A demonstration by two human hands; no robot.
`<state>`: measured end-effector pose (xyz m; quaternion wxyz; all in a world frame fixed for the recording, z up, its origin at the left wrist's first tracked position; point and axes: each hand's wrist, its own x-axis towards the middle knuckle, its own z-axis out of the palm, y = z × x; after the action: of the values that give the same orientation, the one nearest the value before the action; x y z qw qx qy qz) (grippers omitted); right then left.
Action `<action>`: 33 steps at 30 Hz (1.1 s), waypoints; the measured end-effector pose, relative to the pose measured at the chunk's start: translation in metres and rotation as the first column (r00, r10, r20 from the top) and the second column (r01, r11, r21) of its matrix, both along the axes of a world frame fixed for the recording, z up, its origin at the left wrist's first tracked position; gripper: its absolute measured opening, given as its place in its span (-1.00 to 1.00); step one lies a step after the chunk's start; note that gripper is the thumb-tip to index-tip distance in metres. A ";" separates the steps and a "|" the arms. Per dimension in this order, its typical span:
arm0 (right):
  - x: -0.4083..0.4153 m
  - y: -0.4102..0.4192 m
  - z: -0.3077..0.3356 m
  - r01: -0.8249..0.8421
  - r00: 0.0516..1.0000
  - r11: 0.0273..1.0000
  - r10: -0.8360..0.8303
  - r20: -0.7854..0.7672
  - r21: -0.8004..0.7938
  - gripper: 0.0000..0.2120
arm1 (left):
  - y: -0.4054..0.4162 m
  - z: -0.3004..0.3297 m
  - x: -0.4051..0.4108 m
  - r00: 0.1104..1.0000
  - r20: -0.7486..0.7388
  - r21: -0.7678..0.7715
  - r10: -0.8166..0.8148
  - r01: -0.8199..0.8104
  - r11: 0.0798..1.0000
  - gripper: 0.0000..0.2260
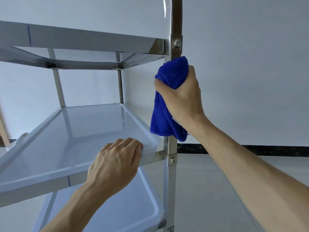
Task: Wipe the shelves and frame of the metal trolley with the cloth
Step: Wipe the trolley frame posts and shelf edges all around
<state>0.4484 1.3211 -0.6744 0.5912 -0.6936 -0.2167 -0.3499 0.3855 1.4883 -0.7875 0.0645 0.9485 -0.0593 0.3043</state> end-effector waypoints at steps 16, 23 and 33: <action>-0.016 0.003 -0.108 -0.497 0.859 0.852 0.456 -0.231 -0.166 -0.59 | 0.096 0.006 -0.029 0.998 -0.058 -0.087 0.017 -0.022 0.996 -0.78; 0.005 0.023 -0.120 -0.416 0.882 0.902 0.368 -0.295 -0.118 -0.55 | 0.089 0.042 -0.047 0.937 0.268 -0.673 -0.222 0.347 0.654 -0.71; 0.031 0.068 -0.146 -0.364 0.870 0.929 0.316 -0.378 -0.063 -0.65 | 0.063 0.071 -0.063 0.911 0.361 -0.842 -0.200 0.410 0.349 -0.62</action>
<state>0.4798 1.3886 -0.8205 0.6258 -0.7345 -0.2459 -0.0917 0.3225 1.5512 -0.7162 0.6148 0.6981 -0.0682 0.3606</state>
